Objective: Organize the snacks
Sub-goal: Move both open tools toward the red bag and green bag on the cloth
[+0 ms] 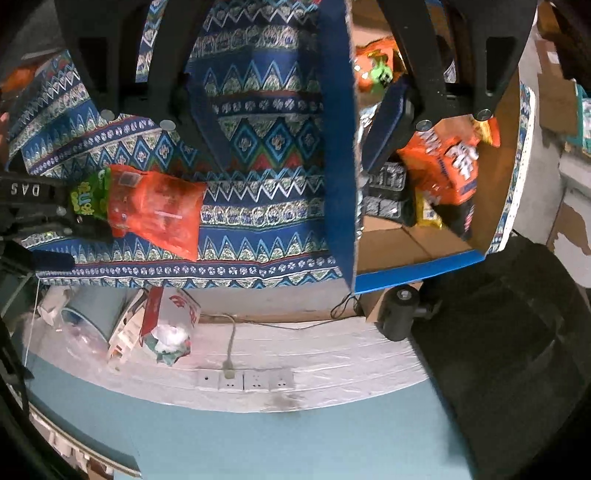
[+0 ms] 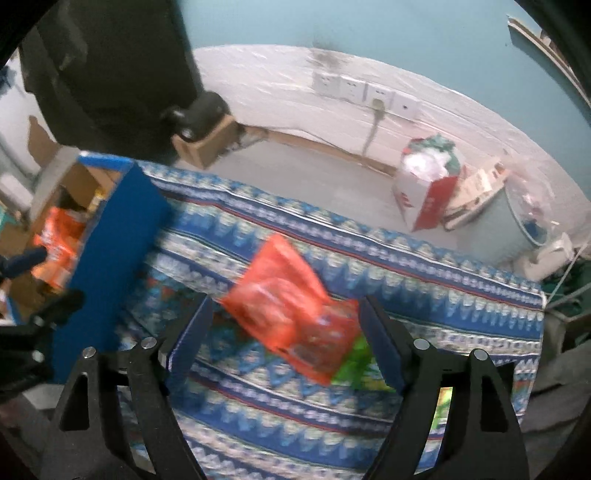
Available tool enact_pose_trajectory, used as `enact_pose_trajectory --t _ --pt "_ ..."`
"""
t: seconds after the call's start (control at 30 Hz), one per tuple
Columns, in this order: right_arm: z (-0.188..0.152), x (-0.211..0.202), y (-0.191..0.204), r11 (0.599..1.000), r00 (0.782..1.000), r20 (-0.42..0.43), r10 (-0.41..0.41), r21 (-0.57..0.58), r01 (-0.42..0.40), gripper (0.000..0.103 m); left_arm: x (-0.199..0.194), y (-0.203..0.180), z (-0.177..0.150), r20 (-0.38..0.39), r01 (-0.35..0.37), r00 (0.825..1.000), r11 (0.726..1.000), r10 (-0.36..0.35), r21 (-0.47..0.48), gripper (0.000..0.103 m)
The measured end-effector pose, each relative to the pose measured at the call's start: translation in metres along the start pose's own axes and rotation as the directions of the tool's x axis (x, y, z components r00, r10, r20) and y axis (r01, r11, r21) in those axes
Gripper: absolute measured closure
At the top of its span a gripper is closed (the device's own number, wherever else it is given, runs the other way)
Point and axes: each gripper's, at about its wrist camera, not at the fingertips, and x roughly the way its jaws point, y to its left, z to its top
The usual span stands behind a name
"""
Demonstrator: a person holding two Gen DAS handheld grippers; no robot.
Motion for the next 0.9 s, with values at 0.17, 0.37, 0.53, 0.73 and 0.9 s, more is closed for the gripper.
enact_pose_trajectory --t 0.17,0.37,0.53,0.73,0.9 --pt "-0.007 0.023 -0.019 0.997 0.997 -0.056 -0.054 -0.054 0.051 0.023 0.024 -0.016 0.008 -0.020 -0.020 1.000 0.999 0.021 0.040 0.027" --pt "-0.003 0.048 -0.036 0.988 0.989 -0.087 -0.120 -0.112 0.110 0.023 0.051 -0.035 0.018 -0.036 -0.050 0.998 0.996 0.053 0.080 0.027" --pt "0.005 0.071 -0.044 0.976 0.981 -0.107 -0.164 -0.160 0.146 0.023 0.069 -0.044 0.024 -0.040 -0.048 0.998 0.992 0.053 0.118 0.027" --pt "0.007 0.094 -0.054 0.972 0.972 -0.136 -0.194 -0.161 0.171 0.023 0.089 -0.040 0.022 -0.119 0.008 0.993 0.998 -0.001 0.059 0.027" --pt "0.002 0.107 -0.056 0.970 0.963 -0.173 -0.205 -0.169 0.176 0.023 0.090 -0.040 0.020 -0.130 -0.003 0.991 0.998 0.011 0.062 0.027"
